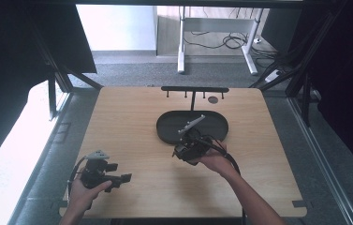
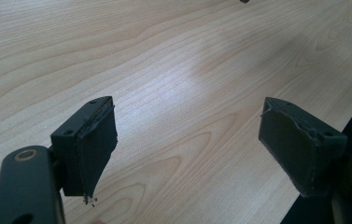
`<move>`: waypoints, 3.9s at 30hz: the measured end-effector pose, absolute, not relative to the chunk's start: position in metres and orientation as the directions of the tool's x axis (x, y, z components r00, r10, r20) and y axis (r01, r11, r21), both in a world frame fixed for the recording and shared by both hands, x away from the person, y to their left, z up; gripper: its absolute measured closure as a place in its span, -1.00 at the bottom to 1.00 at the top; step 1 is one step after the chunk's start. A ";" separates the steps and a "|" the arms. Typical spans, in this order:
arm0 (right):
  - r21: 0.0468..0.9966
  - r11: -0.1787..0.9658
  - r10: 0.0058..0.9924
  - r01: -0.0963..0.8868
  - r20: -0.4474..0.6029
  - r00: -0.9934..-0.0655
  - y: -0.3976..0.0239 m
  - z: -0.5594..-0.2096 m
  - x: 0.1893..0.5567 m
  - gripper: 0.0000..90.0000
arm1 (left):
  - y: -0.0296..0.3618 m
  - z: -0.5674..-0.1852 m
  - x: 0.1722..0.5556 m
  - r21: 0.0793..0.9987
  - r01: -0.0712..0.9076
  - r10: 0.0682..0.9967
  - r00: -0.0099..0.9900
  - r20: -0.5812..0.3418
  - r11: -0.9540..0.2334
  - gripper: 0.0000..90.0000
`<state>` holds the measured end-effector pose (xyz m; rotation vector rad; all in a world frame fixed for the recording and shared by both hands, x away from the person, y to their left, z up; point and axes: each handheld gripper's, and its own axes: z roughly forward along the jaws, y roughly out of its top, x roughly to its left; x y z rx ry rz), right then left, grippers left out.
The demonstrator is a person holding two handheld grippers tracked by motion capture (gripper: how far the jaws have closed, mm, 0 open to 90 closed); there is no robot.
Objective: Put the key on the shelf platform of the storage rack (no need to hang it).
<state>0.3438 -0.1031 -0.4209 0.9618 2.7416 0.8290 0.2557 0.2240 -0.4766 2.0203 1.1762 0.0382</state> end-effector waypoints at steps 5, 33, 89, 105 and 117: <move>0.544 0.639 0.614 0.543 0.064 -0.787 -0.104 -0.417 0.346 0.10 | 0.223 -0.477 0.256 0.637 0.721 0.745 0.577 -0.334 -0.273 -0.56; 0.562 0.608 0.650 0.561 0.053 -0.758 -0.109 -0.404 0.371 0.10 | 0.225 -0.477 0.256 0.636 0.726 0.748 0.569 -0.341 -0.262 -0.56; 0.606 0.494 0.766 0.623 0.036 -0.642 -0.121 -0.385 0.435 0.10 | 0.227 -0.477 0.257 0.635 0.726 0.748 0.569 -0.342 -0.263 -0.57; 0.612 0.449 0.808 0.650 0.031 -0.588 -0.129 -0.393 0.452 0.10 | 0.226 -0.478 0.257 0.633 0.726 0.746 0.572 -0.341 -0.268 -0.57; 0.601 0.429 0.832 0.675 0.029 -0.554 -0.132 -0.405 0.466 0.10 | 0.224 -0.478 0.257 0.629 0.728 0.740 0.577 -0.346 -0.273 -0.57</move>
